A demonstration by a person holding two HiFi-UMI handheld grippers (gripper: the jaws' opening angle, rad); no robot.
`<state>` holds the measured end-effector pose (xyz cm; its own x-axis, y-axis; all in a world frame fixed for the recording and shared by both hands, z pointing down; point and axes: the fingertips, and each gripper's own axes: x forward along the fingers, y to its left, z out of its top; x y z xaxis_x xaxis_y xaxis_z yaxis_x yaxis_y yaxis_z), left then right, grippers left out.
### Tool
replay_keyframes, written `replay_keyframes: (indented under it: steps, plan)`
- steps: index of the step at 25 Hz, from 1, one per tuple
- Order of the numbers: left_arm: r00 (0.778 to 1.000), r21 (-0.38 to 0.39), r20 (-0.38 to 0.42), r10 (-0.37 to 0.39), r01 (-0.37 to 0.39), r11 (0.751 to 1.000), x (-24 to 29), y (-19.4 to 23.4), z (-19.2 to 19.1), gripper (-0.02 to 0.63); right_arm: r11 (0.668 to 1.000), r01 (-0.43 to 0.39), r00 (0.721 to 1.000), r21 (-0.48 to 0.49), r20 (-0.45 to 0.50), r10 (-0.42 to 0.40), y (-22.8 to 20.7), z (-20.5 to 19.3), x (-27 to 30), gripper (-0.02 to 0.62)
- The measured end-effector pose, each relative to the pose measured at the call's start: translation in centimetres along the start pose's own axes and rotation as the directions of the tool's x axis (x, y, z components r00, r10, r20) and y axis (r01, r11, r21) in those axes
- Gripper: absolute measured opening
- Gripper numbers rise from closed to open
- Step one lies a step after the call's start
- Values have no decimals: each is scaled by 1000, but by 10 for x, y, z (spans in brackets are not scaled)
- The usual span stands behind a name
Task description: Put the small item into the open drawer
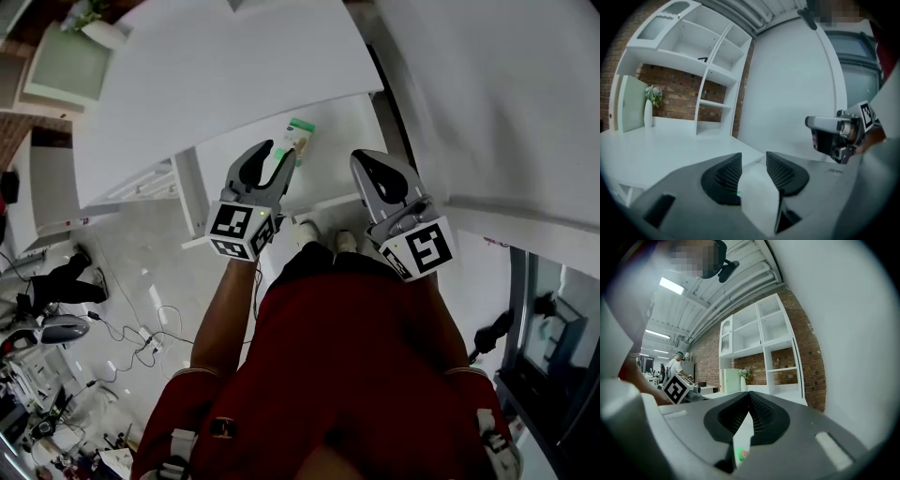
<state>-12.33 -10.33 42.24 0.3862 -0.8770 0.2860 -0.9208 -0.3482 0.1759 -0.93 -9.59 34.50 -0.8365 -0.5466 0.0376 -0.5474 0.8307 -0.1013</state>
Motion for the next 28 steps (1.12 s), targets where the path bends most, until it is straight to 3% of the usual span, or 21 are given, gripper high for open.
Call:
replay_keyframes:
  steps: [12, 23, 28]
  plan:
    - [977, 71, 215, 6, -22, 997, -64, -47, 80, 6, 997, -76, 994, -3, 85, 76, 38, 27, -18, 12]
    - [953, 89, 304, 4, -33, 995, -95, -74, 107, 6, 994, -106, 986, -7, 126, 106, 53, 40, -24, 11]
    - [952, 74, 305, 29, -54, 996, -100, -69, 107, 6, 993, -119, 985, -20, 123, 121, 57, 41, -24, 11]
